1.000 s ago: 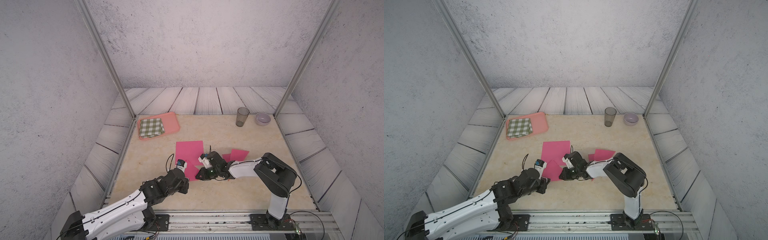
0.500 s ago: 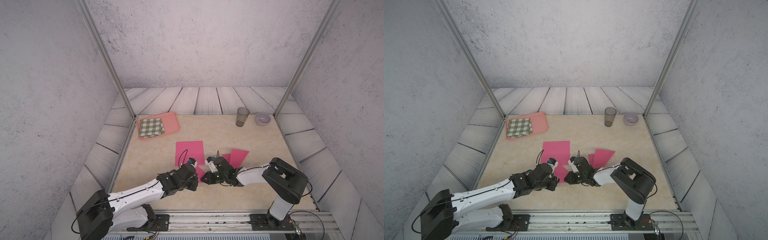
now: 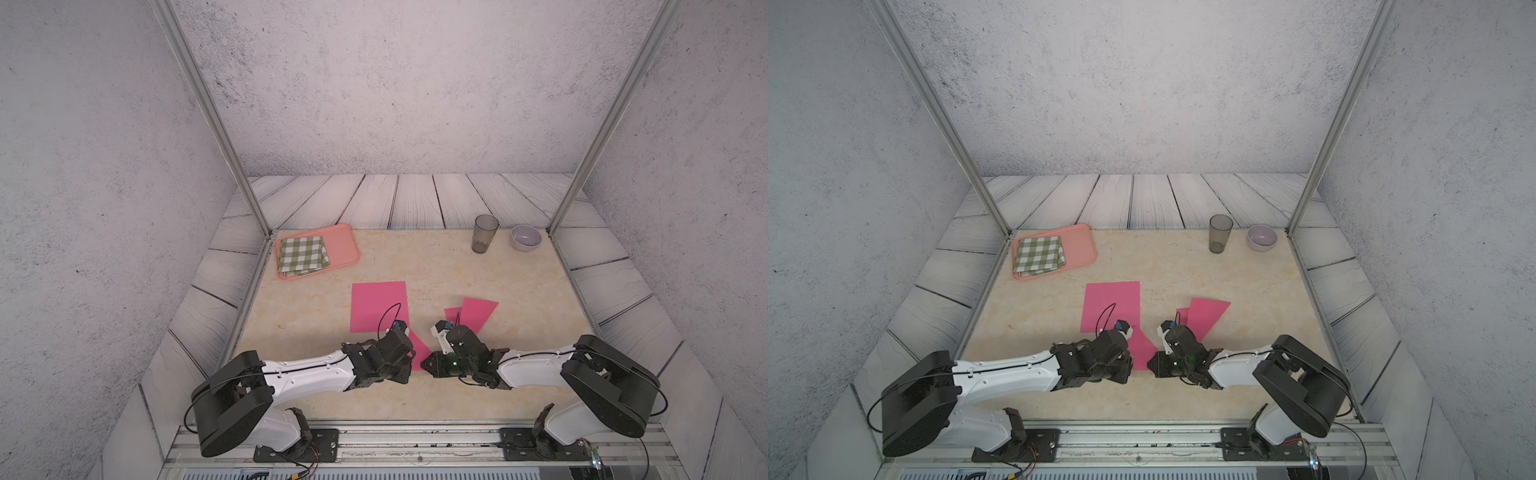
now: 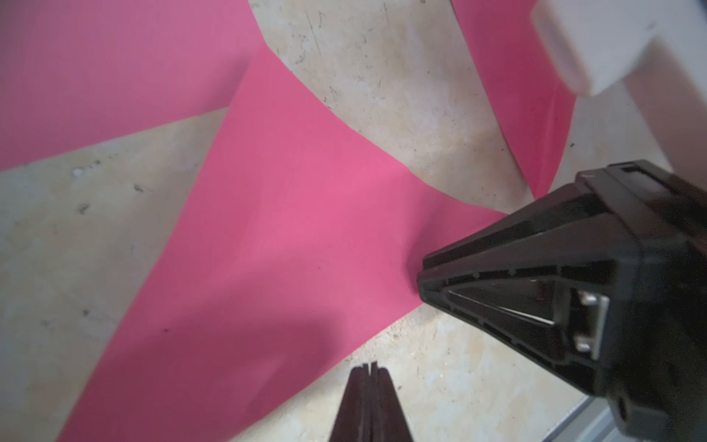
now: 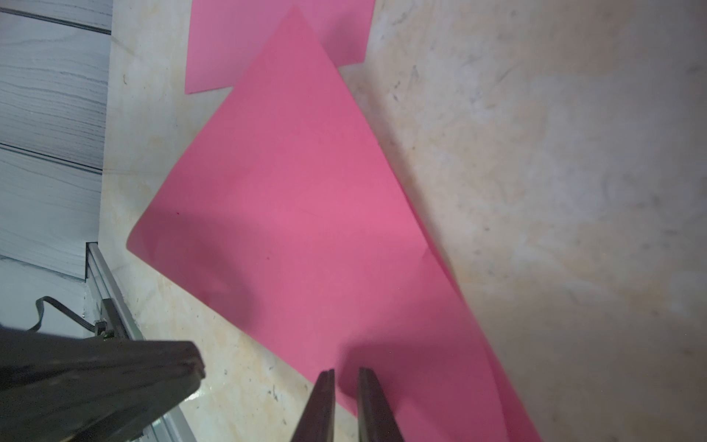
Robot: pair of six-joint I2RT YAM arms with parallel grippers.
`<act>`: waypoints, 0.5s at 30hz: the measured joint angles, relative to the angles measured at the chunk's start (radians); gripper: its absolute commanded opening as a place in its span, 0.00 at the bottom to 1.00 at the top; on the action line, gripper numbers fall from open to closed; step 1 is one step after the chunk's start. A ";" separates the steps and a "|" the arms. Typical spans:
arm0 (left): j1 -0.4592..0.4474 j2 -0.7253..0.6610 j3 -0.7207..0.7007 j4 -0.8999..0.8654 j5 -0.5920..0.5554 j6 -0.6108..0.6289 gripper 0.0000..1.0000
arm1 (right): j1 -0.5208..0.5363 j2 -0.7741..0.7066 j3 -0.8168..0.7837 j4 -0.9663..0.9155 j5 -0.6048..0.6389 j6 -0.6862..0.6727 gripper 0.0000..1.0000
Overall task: Fold the square paper diagonally
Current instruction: Fold the paper at the center of the board.
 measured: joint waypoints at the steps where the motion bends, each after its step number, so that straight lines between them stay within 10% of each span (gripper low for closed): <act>1: -0.003 0.015 0.005 0.004 -0.005 -0.005 0.00 | -0.002 -0.003 -0.002 0.000 0.001 0.000 0.17; 15: -0.009 0.075 -0.024 -0.044 -0.137 -0.068 0.00 | -0.010 -0.014 -0.006 -0.014 0.001 -0.002 0.17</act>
